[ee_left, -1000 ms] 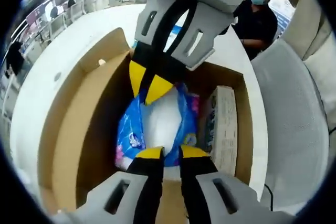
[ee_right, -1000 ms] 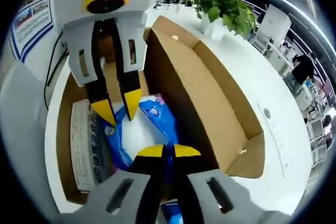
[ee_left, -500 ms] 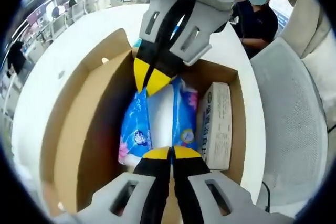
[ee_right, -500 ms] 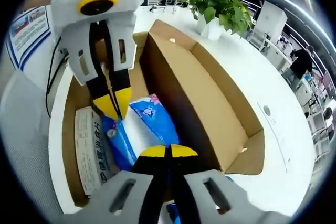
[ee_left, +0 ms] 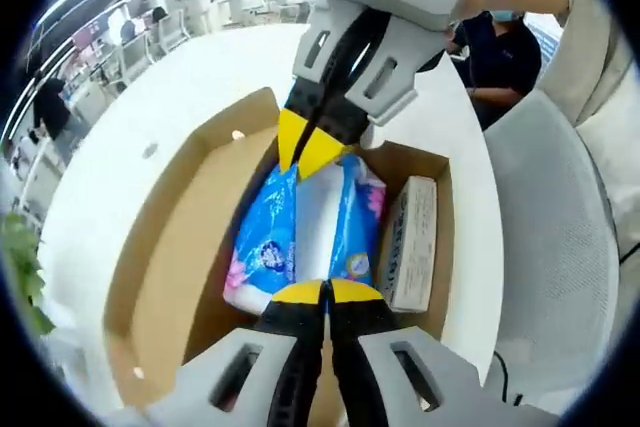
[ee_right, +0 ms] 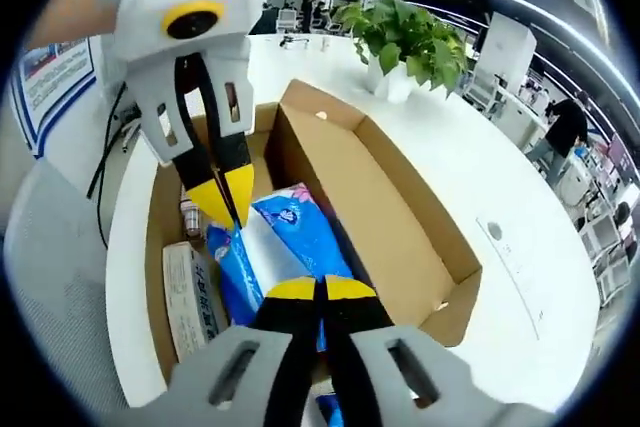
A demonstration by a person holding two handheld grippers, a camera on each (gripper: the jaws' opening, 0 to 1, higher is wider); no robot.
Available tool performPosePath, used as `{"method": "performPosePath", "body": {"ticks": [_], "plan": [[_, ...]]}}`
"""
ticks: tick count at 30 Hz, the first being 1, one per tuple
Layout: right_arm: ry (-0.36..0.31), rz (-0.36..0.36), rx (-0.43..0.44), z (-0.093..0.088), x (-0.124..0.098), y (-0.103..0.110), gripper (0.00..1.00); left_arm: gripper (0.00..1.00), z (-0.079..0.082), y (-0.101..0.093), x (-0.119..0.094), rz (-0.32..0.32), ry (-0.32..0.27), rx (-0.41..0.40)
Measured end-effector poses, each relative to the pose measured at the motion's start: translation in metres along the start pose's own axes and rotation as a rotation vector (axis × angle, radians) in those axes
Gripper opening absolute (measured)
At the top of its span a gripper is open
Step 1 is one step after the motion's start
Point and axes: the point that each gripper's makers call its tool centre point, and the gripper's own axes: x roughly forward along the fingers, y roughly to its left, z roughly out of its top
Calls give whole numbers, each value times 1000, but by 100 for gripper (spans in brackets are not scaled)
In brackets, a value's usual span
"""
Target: Operate the shoe box by opening the lid, removing the specified soft item, and placing it in the target area until the item is outside and the box remains undamaged.
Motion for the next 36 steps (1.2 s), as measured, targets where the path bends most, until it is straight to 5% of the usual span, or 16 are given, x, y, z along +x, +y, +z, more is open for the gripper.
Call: {"method": "performPosePath", "body": {"ticks": [19, 36], "plan": [[-41, -10, -53, 24, -52, -8, 0, 0, 47, -14, -41, 37, -50, 32], [3, -20, -64, -17, -109, -20, 0, 0, 105, -44, -21, -13, -78, 88]]}}
